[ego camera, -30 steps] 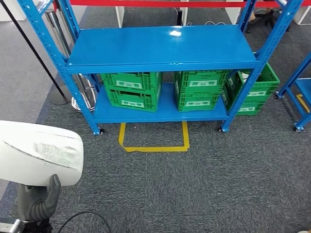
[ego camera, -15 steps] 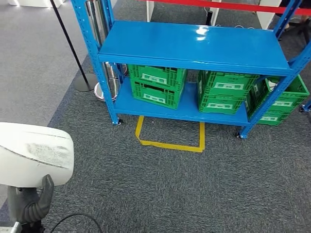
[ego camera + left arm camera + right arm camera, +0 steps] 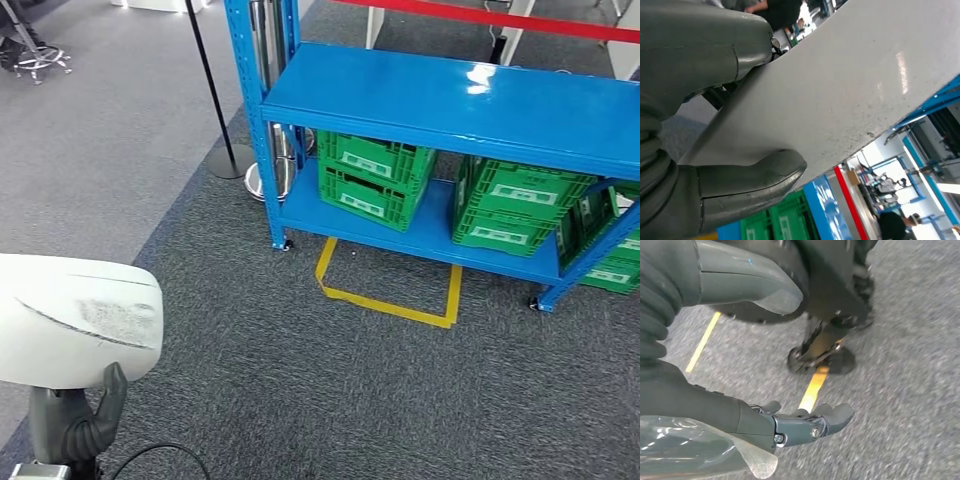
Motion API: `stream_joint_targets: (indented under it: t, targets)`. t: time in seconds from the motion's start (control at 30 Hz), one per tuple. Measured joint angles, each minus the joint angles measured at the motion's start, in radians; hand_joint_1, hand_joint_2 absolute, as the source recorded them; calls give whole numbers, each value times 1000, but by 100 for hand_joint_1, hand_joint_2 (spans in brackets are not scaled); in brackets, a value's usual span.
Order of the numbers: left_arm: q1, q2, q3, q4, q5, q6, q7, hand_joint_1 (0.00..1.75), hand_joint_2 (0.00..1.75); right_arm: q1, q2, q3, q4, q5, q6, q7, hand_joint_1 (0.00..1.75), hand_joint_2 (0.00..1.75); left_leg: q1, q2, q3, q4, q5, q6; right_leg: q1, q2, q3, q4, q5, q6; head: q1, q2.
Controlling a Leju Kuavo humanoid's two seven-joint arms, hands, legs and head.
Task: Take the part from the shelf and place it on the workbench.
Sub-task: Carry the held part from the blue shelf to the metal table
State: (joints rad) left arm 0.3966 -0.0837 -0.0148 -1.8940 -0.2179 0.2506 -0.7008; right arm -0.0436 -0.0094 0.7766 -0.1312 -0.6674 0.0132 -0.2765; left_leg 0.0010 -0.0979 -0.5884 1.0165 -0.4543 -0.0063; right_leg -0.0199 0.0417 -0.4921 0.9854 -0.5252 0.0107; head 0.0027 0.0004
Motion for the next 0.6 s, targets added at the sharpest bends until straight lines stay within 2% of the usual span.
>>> stream_joint_targets:
  t: [0.07,0.1,0.13,0.17,0.2,0.23,0.27,0.33,0.37,0.4,0.47,0.5,0.53,0.6]
  targets:
    - [0,12,-16,1,-13,21,0,175,175,3,2,6,0,1,0,17,0,175,1,43,-34,79,-54,-11,-3,-29,-4,-4,7,-8,-8,0]
    - [0,19,-24,1,-16,31,0,175,175,6,2,8,0,0,-1,25,0,175,2,67,-61,147,-92,-17,-2,-43,-6,-4,8,-10,-12,0]
    - [0,25,-32,1,-17,39,0,175,175,9,1,9,0,0,-1,34,0,175,5,80,-85,213,-123,-22,-1,-58,-9,-3,9,-11,-14,0]
    - [1,32,-37,2,-15,45,0,175,175,11,1,11,0,-1,-1,41,0,175,8,85,-99,257,-138,-25,0,-72,-11,-2,9,-11,-14,0]
    - [2,39,-42,2,-12,50,0,175,175,13,1,13,0,-3,-2,49,0,175,9,89,-96,269,-136,-26,0,-87,-13,-1,9,-11,-14,0]
    - [3,45,-45,1,-9,53,0,175,175,13,1,15,0,-4,-2,54,0,175,10,93,-73,237,-115,-26,0,-99,-13,0,9,-10,-14,0]
    - [3,50,-47,1,-6,55,0,175,175,12,1,17,0,-6,-3,58,0,175,10,103,-35,173,-83,-24,0,-110,-13,1,9,-9,-14,0]
    - [2,55,-49,-1,2,56,0,175,175,10,1,20,0,-9,-4,56,0,175,3,148,39,37,-41,-14,4,-130,-11,2,7,-4,-14,0]
    - [2,56,-50,-2,8,58,0,175,175,9,1,21,0,-10,-5,54,0,175,-2,164,56,-1,-33,-7,7,-139,-11,3,7,1,-14,0]
    - [2,56,-49,-3,14,62,0,175,175,9,1,23,0,-10,-6,51,0,175,-6,172,59,-16,-35,1,9,-148,-11,4,7,6,-14,0]
    - [5,52,-41,-7,20,71,0,175,175,7,2,26,0,-9,-7,46,0,175,-7,152,52,-21,-28,15,9,-165,-11,3,7,17,-14,0]
    - [6,49,-36,-8,21,75,0,175,175,5,2,29,0,-7,-7,44,0,175,-5,142,51,-25,-24,23,8,-155,-14,9,-2,23,-13,0]
    - [6,47,-32,-11,22,78,0,175,175,4,2,31,0,-6,-7,43,0,175,-3,132,50,-30,-18,31,7,-133,-25,32,-21,27,-11,0]
    - [5,41,-24,-15,28,81,0,175,175,3,2,33,0,-5,-9,41,0,175,-2,112,43,-33,-10,43,5,-72,-76,145,-87,31,-7,0]
